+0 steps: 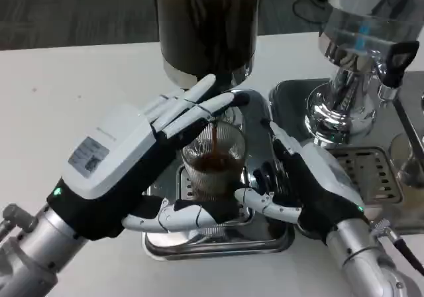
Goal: Grasp the cup under the faucet to collect the drink, then remove the cup.
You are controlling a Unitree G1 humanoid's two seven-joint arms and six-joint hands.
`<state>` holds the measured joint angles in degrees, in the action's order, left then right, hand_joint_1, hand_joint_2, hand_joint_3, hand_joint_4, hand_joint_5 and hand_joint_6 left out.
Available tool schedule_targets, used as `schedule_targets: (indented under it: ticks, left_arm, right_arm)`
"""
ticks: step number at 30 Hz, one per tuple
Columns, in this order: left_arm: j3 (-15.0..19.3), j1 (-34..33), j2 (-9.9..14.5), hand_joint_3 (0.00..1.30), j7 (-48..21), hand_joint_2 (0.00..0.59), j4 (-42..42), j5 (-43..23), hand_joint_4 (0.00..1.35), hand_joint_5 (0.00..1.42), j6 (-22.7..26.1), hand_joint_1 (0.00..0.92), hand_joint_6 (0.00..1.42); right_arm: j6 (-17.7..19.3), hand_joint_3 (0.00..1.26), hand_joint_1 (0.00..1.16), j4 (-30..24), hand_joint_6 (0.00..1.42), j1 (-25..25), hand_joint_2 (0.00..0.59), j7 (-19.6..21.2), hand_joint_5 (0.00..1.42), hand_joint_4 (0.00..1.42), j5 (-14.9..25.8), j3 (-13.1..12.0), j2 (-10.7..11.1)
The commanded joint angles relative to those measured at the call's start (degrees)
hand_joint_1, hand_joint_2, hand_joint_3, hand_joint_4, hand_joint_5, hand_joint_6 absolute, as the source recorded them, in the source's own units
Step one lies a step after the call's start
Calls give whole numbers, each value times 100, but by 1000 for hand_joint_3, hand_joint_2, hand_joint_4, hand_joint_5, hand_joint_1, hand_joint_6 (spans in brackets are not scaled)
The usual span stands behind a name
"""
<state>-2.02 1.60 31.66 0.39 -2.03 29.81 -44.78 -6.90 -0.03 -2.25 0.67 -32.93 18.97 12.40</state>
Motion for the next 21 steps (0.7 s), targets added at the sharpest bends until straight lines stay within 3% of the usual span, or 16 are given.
schedule_targets:
  ticks: [1,6,9,13,16,21]
  left_arm:
    - [196,203,69,63,62,158,-17,203,0,92,171,0,8]
    - [596,320,12,7,319,153,10,144,0,16,348,0,0]
    - [814,532,-111,0,460,153,-8,73,0,5,512,0,0]
    - [1198,1073,-380,0,973,162,53,173,0,6,671,0,0]
    - [1501,1549,-834,46,2034,168,439,407,0,58,445,0,0]
    - [1399,1807,-902,64,2565,164,1076,596,0,73,403,0,0]
  right_arm:
    - [123,0,456,76,0,-51,203,21,0,0,76,-36,-29]
    - [155,0,456,147,0,-42,203,8,0,0,217,-73,-79]
    - [376,0,456,123,0,-52,203,162,0,0,-73,99,49]
    - [398,0,456,185,0,20,203,64,0,0,314,-42,-127]
    - [432,0,458,242,0,23,203,139,0,0,443,-88,-209]
    - [480,0,488,387,16,-62,202,232,0,0,494,-87,-341]
